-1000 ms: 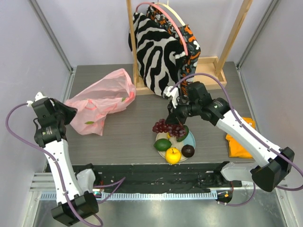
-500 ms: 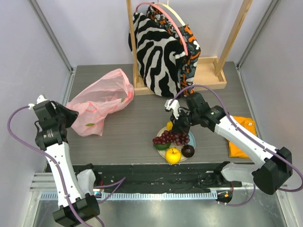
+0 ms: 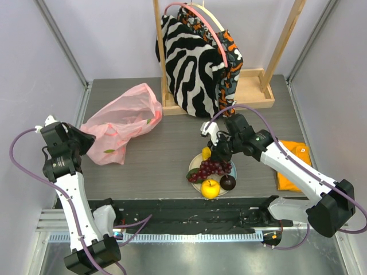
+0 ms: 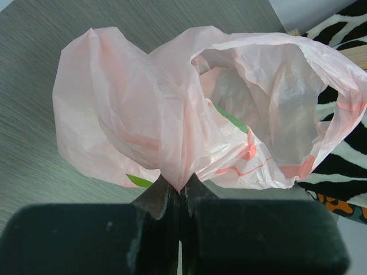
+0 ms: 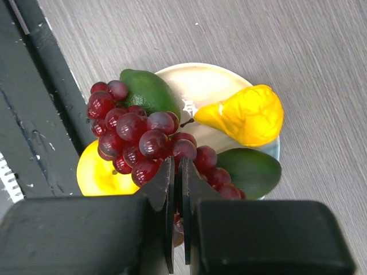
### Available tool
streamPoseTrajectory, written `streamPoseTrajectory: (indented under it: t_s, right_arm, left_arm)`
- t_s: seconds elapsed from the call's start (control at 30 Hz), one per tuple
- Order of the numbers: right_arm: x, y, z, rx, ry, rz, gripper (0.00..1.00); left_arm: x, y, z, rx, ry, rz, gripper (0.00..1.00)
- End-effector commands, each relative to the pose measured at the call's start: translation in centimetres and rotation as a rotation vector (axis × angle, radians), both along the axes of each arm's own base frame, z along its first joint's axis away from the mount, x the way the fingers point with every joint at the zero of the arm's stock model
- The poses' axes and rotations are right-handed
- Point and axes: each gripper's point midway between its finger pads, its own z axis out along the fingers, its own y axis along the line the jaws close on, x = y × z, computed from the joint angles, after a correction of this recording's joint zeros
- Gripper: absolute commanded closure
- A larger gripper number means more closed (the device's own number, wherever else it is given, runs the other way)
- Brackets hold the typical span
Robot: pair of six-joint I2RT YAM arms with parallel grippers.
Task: Take the fake fruits out of the plastic bag
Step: Place the fake fruit on the plate, then reset both arms
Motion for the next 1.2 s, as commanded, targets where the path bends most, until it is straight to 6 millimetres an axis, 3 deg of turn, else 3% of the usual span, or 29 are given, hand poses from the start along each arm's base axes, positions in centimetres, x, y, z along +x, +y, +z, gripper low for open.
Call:
streamPoseTrajectory:
  t_s: [0.0, 0.07, 0.13, 0.27, 0.3, 0.37, 0.4, 0.57, 0.6, 0.63, 0.67, 0.7, 0.73, 0.77, 0.83, 0.87, 1.0, 1.03, 1.1, 1.17]
  right_arm:
    - [1.3, -0.2, 0.8, 0.002, -0.055, -0.042, 0.98]
    - [1.7, -0.6, 0.2, -0.030, -0.055, -0.061, 0.96]
    - [1.8, -0.8, -0.1, -0.047, -0.050, -0.065, 0.86]
    - [0.8, -0.5, 0.0, -0.041, -0.006, -0.032, 0.62]
    - [0.8, -0.5, 0.1, -0.038, -0.001, -0.034, 0.51]
    - [0.8, -0.4, 0.6, -0.027, 0.000, -0.043, 0.43]
    - [0.8, -0.3, 0.9, -0.022, -0.001, -0.047, 0.32]
    - [1.5, 0.7, 4.6, 0.054, -0.036, -0.073, 0.21]
    - [2.0, 1.0, 6.1, 0.080, -0.054, -0.090, 0.20]
    - [2.3, 1.0, 6.9, 0.092, -0.066, -0.107, 0.07]
    - [2.6, 1.1, 7.8, 0.108, -0.076, -0.131, 0.01]
    - [3.6, 0.8, 9.2, 0.112, -0.120, -0.182, 0.00]
    - [4.0, 0.6, 9.8, 0.125, -0.119, -0.236, 0.00]
    - [4.8, 0.4, 10.6, 0.141, -0.148, -0.286, 0.00]
    - [7.0, -1.4, 11.7, 0.130, -0.216, -0.477, 0.00]
    - [7.6, -2.1, 12.2, 0.117, -0.248, -0.517, 0.00]
    - [10.7, -8.0, 14.0, 0.028, -0.405, -0.869, 0.00]
    - [11.0, -11.5, 14.6, -0.003, -0.460, -1.035, 0.00]
    - [9.9, -14.0, 12.2, -0.067, -0.438, -1.129, 0.00]
    - [8.4, -17.2, 11.6, -0.169, -0.486, -1.228, 0.00]
  left_arm:
    - [0.0, -0.2, 0.3, 0.008, -0.021, -0.019, 1.00]
    - [-0.1, -0.3, 0.1, 0.005, -0.016, -0.020, 1.00]
    - [-0.1, -0.3, 0.0, 0.002, -0.018, -0.018, 1.00]
    - [-0.2, -0.4, -0.1, 0.000, -0.020, -0.019, 1.00]
    - [-0.2, -0.4, 0.0, 0.000, -0.022, -0.017, 1.00]
    - [-0.2, -0.5, -0.1, -0.004, -0.022, -0.020, 1.00]
    - [-0.2, -0.5, -0.2, -0.006, -0.020, -0.022, 1.00]
    - [-0.1, -0.6, -0.2, -0.011, -0.026, -0.022, 1.00]
    - [-0.1, -0.6, -0.2, -0.011, -0.028, -0.024, 1.00]
    - [0.0, -0.7, -0.2, -0.015, -0.030, -0.031, 1.00]
    - [0.1, -0.8, -0.1, -0.015, -0.035, -0.041, 0.98]
    - [0.1, -0.9, 0.0, -0.016, -0.038, -0.047, 0.87]
    - [0.2, -1.1, 0.0, -0.021, -0.040, -0.062, 0.73]
    - [0.2, -1.2, 0.1, -0.021, -0.045, -0.068, 0.48]
    - [0.3, -1.4, 0.2, -0.020, -0.054, -0.086, 0.28]
    - [0.3, -1.7, 0.5, -0.021, -0.064, -0.101, 0.00]
    - [0.4, -1.7, 1.4, 0.006, -0.086, -0.119, 0.00]
    - [0.3, -1.7, 1.7, 0.019, -0.091, -0.126, 0.00]
    - [0.3, -1.5, 2.5, 0.051, -0.106, -0.132, 0.00]
    - [0.2, -1.3, 3.0, 0.102, -0.109, -0.147, 0.00]
